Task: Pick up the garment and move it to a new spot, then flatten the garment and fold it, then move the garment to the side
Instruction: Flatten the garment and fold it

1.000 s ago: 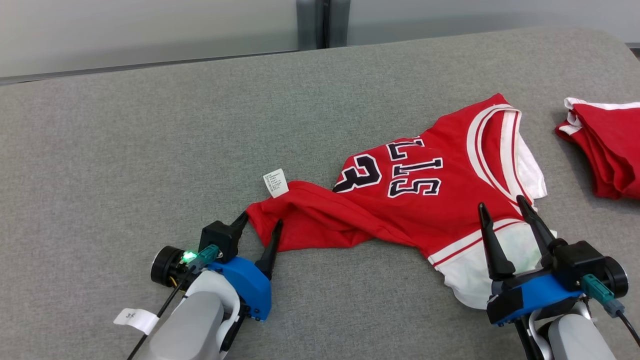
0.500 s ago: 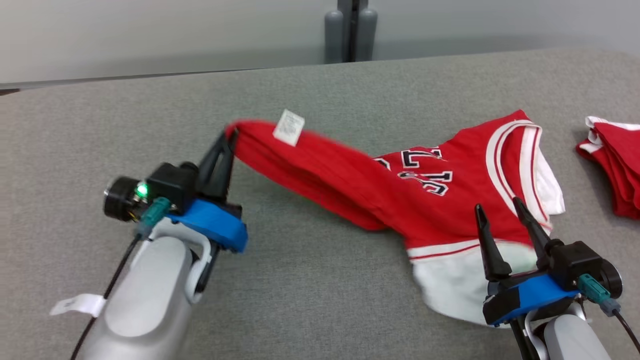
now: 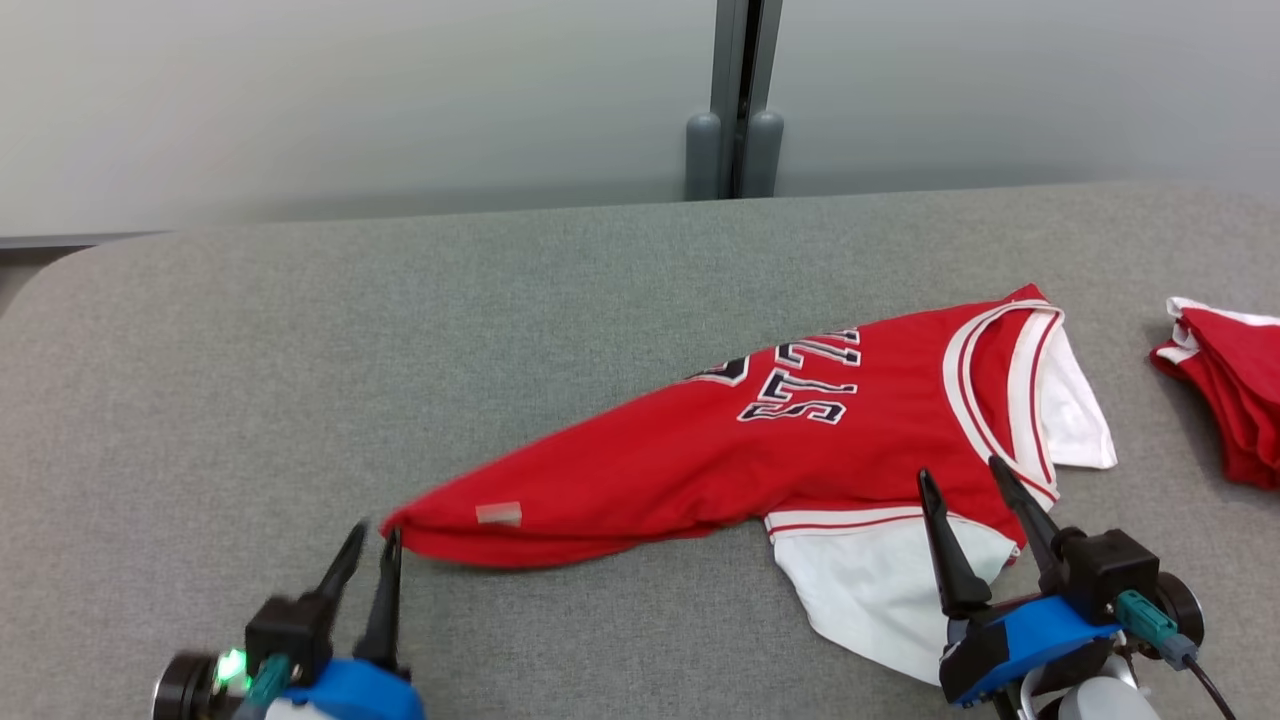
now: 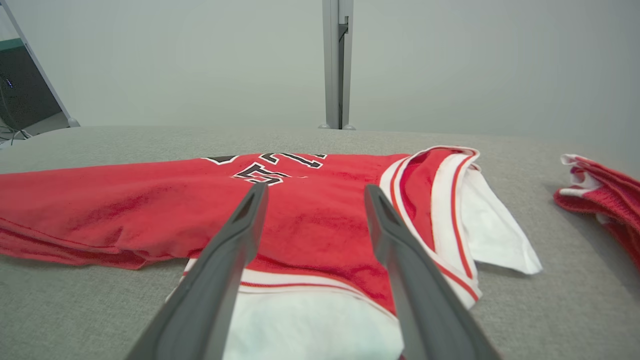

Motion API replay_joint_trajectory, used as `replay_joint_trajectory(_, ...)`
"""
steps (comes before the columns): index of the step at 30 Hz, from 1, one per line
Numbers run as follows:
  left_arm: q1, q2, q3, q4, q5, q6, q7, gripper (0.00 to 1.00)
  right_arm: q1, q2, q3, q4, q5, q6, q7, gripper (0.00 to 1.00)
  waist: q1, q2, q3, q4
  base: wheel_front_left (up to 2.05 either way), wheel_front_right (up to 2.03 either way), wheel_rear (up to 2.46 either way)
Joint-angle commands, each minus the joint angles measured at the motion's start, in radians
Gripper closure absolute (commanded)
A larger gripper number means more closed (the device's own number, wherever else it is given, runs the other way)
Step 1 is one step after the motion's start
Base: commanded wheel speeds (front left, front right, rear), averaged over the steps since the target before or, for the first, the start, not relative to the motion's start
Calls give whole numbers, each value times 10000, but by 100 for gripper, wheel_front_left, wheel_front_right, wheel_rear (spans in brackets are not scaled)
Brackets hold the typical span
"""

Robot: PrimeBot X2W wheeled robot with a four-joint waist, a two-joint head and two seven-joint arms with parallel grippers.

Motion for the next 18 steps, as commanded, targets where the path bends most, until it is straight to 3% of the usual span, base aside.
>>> replay_joint_trajectory(1,227,-61,212,131,-115,94,-28,0,124,39,13,32,9,1,-33,0,2,0,-136,-49,0,0,0)
replay_joint_trajectory(7,1391,-639,1164,415,-258,371,-28,0,620,100,-73,117,86,1,-33,0,2,0,-752,69,0,0,0)
replay_joint_trajectory(18,1807,-1343,2098,-308,-360,252,-28,0,1274,168,99,244,147,1,-31,0,2,0,-1347,119,0,0,0)
